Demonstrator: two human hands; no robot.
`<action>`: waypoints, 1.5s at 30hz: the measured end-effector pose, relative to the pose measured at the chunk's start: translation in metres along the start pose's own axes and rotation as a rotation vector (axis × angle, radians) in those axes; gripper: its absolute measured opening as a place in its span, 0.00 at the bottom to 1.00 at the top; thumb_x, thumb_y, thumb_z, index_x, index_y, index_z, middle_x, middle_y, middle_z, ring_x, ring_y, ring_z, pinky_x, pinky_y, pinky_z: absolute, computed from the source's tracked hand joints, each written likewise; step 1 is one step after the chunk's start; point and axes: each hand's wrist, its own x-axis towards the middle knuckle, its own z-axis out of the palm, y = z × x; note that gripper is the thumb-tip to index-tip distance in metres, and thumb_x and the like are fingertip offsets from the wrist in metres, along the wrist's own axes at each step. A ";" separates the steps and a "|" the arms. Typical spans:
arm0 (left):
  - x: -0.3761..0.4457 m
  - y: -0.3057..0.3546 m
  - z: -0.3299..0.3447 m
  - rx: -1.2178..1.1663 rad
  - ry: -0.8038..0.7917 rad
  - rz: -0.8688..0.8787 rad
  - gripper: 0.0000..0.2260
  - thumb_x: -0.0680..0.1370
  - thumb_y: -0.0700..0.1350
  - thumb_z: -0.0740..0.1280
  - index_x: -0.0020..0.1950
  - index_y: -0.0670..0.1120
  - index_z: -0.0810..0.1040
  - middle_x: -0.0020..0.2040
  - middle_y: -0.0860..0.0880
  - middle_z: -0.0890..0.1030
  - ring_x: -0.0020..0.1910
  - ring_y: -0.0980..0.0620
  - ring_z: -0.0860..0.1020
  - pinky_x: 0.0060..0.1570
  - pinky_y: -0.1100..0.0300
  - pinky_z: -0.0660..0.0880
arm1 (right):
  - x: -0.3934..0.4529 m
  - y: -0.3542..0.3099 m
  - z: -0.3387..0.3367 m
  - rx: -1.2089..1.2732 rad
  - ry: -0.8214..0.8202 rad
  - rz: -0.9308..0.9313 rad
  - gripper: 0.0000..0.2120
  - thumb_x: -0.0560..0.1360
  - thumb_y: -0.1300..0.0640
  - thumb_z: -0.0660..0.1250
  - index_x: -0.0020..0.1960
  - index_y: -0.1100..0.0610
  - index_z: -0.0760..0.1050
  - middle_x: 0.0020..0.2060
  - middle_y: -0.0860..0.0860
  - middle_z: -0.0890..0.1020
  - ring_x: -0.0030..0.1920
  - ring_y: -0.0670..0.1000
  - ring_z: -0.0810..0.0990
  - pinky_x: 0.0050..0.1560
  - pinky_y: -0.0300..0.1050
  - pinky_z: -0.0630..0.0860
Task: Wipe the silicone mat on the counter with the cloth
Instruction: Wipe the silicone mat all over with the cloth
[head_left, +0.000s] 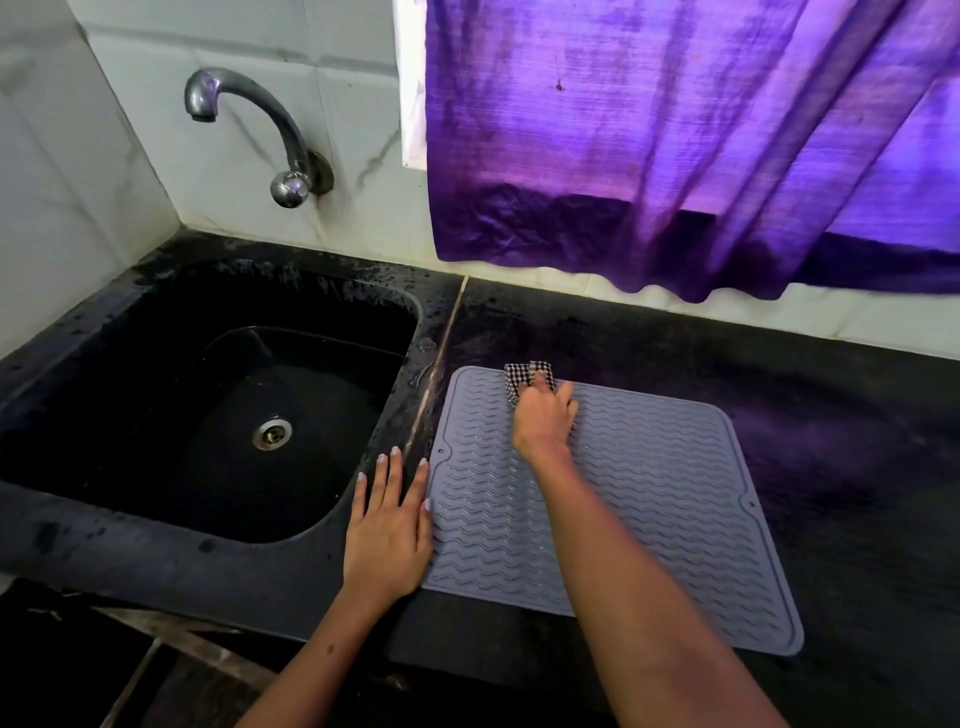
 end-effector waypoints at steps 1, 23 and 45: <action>0.000 0.000 0.000 -0.003 0.001 -0.001 0.33 0.75 0.57 0.32 0.77 0.50 0.52 0.78 0.44 0.48 0.78 0.47 0.43 0.74 0.52 0.38 | -0.001 0.000 0.000 -0.005 0.001 -0.009 0.13 0.77 0.64 0.60 0.58 0.56 0.77 0.73 0.53 0.63 0.67 0.61 0.61 0.65 0.55 0.63; 0.000 -0.003 0.004 0.039 0.008 -0.006 0.26 0.79 0.53 0.39 0.78 0.52 0.48 0.79 0.45 0.44 0.78 0.48 0.40 0.73 0.53 0.34 | -0.007 -0.050 0.007 -0.012 -0.046 -0.155 0.14 0.75 0.65 0.63 0.60 0.56 0.75 0.73 0.53 0.63 0.69 0.61 0.59 0.66 0.59 0.61; 0.002 -0.005 0.006 0.001 0.015 0.002 0.23 0.82 0.51 0.44 0.78 0.52 0.48 0.79 0.45 0.45 0.78 0.49 0.41 0.74 0.52 0.37 | -0.046 -0.065 0.010 0.010 -0.041 -0.165 0.16 0.74 0.66 0.64 0.60 0.55 0.75 0.73 0.51 0.63 0.69 0.60 0.58 0.66 0.60 0.62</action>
